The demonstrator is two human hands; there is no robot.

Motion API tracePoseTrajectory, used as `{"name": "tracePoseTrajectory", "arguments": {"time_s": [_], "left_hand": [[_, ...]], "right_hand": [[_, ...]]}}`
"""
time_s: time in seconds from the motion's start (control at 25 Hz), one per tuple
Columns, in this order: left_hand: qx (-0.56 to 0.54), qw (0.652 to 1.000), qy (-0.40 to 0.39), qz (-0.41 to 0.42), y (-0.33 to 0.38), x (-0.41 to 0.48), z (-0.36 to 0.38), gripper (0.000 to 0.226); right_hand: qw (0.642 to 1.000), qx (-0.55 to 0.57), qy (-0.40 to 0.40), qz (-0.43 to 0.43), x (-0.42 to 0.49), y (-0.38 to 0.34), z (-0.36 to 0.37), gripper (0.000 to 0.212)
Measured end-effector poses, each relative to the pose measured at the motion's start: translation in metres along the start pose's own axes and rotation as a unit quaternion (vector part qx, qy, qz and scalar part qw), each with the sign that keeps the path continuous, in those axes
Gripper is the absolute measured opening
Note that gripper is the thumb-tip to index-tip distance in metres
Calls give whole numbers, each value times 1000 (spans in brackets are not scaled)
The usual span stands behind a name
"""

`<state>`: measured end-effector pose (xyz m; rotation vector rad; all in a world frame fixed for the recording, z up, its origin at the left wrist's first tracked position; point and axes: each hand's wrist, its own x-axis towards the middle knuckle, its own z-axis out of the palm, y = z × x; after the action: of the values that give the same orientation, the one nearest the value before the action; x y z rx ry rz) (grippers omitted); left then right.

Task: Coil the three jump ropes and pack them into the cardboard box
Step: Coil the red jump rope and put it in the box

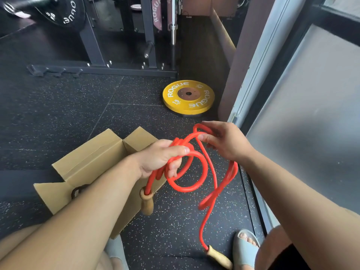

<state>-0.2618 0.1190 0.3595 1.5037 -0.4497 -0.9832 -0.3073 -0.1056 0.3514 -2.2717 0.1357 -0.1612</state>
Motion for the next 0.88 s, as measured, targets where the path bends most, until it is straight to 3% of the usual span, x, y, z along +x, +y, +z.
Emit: {"name": "tracePoseTrajectory", "arguments": {"time_s": [0.12,0.28,0.44,0.56,0.88], "left_hand": [[-27,999,2,35,8,1,-7,20],[-22,995,66,71,10,4,-12,28],[-3,992,100,78,10,5,-15,22],[-3,982,169,84,8,4,-23,27],[-20,900,404,161,0,-7,-56,33]], "right_hand": [[988,153,-26,14,-2,-1,-3,36],[964,253,37,79,0,1,3,27],[939,272,149,149,9,16,3,27],[934,241,191,180,13,27,-1,27],[879,312,258,253,18,48,5,26]]}}
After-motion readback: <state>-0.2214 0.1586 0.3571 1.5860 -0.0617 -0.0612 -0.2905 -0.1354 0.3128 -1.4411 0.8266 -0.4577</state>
